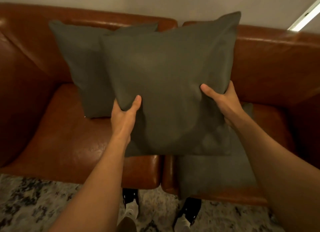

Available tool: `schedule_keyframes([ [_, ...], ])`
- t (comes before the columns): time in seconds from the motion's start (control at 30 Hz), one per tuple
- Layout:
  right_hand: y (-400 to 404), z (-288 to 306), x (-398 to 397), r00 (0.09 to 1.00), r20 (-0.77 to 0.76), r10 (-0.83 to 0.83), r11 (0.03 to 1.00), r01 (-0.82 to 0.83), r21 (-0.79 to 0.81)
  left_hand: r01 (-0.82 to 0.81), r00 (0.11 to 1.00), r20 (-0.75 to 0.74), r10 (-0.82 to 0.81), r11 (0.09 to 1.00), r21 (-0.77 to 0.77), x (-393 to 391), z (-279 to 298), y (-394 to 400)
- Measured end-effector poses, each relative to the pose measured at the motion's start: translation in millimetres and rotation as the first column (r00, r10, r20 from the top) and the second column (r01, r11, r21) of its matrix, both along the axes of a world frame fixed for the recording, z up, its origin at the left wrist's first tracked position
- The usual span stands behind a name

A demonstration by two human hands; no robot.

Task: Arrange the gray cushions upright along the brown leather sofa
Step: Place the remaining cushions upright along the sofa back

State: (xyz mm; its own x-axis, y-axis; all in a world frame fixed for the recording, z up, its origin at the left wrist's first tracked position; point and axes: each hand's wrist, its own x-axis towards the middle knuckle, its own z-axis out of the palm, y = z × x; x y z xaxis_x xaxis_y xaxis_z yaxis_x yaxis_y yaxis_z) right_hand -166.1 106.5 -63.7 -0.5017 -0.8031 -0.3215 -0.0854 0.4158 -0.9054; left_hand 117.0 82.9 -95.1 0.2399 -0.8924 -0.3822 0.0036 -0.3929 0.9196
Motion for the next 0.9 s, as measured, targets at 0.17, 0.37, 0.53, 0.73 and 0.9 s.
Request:
schedule_keyframes([
  [0.17,-26.4,16.8,-37.7,0.996,0.017,-0.085,0.98,0.087,-0.182,0.13,0.99,0.074,-0.119,0.976,-0.173,-37.3,26.7,-54.7],
  [0.37,-52.7,18.5,-82.9,0.989,0.024,-0.144,0.952,0.145,-0.271,0.216,0.976,0.079,-0.202,0.939,-0.268,-81.4,38.1,-106.6],
  [0.53,-72.0,9.3,-112.2,0.989,0.026,-0.142,0.942,0.143,-0.304,0.247,0.969,0.05,-0.243,0.933,-0.261,-108.5,29.9,-132.2],
  [0.73,-95.9,-13.2,-133.6,0.985,0.028,-0.169,0.909,0.167,-0.382,0.23,0.972,0.021,-0.234,0.929,-0.29,-133.6,10.3,-148.2],
  [0.9,-103.2,-59.2,-142.0,0.977,0.002,-0.215,0.897,0.198,-0.395,0.216,0.976,0.055,-0.209,0.94,-0.263,-145.5,-23.5,-151.9],
])
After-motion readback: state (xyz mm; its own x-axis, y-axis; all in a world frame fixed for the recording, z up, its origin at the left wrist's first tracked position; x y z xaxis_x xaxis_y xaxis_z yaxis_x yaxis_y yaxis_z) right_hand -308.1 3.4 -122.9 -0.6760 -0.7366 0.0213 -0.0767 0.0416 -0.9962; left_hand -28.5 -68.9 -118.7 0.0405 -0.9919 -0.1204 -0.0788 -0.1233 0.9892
